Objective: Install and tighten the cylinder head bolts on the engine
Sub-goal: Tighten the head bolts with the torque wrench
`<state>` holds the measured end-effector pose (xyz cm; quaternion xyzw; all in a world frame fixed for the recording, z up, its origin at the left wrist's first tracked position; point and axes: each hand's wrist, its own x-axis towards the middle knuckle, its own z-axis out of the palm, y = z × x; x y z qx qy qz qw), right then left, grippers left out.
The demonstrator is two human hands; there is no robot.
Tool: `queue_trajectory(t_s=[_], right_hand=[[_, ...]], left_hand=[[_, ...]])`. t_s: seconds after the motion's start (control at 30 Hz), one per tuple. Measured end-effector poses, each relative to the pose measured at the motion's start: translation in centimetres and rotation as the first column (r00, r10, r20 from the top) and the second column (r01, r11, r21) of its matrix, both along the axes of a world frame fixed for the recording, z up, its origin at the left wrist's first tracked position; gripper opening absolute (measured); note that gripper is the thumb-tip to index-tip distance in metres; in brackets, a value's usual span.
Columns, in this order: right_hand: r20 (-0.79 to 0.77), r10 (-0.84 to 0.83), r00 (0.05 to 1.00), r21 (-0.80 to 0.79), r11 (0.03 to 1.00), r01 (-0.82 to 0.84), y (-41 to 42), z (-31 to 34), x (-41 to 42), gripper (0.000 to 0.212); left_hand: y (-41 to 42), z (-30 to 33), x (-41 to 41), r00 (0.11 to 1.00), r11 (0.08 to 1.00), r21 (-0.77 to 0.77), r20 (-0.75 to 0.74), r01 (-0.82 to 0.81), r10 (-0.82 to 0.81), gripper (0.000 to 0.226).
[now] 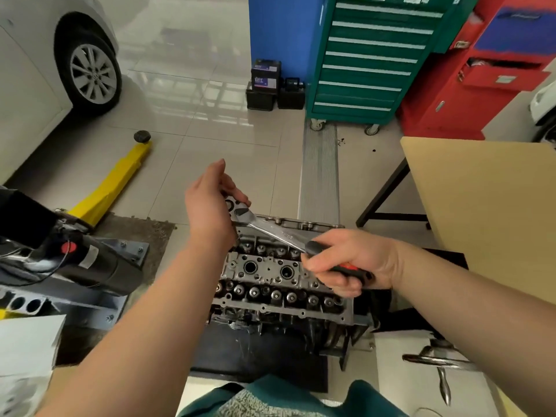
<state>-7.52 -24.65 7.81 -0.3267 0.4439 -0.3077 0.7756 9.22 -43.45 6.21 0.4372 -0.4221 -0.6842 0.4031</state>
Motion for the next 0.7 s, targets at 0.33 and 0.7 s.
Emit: queue_trajectory(t_s=[0.33,0.7], right_hand=[[-0.359,-0.123,0.925,0.007,0.991,0.135,1.5,1.3,3.1,0.018],[-0.972,-0.180,0.150,-0.217,0.930,-0.295,-7.7,4.3,5.6,0.014]], left_hand=[[-0.7,0.2,1.2,0.962,0.957,-0.104,0.032,0.272,-0.270,0.033],[0.3,-3.8,5.0,0.793,0.792,-0.090,0.165,0.604,-0.586,0.081]])
